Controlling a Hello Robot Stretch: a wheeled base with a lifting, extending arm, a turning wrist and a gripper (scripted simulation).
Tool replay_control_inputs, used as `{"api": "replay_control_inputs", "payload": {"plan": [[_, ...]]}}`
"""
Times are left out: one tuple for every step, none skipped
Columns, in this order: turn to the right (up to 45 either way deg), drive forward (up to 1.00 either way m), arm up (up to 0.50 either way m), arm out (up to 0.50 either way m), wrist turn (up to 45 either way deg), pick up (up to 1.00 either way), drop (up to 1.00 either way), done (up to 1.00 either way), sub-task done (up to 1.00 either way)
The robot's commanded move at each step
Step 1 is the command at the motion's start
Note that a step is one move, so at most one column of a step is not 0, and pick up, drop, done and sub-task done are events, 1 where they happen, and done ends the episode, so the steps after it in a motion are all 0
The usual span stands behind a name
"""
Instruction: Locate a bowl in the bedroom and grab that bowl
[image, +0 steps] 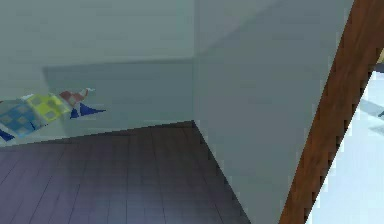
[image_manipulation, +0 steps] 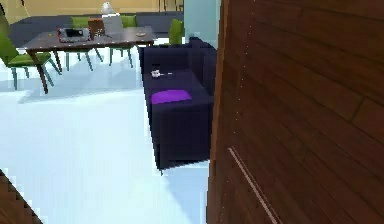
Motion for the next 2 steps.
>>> {"api": "replay_control_inputs", "payload": {"plan": [[0.0, 0.10, 0.00, 0.00, 0.0, 0.00, 0.00, 0.00, 0.00], [-45.0, 0.00, 0.00, 0.00, 0.0, 0.00, 0.00, 0.00, 0.00]]}}
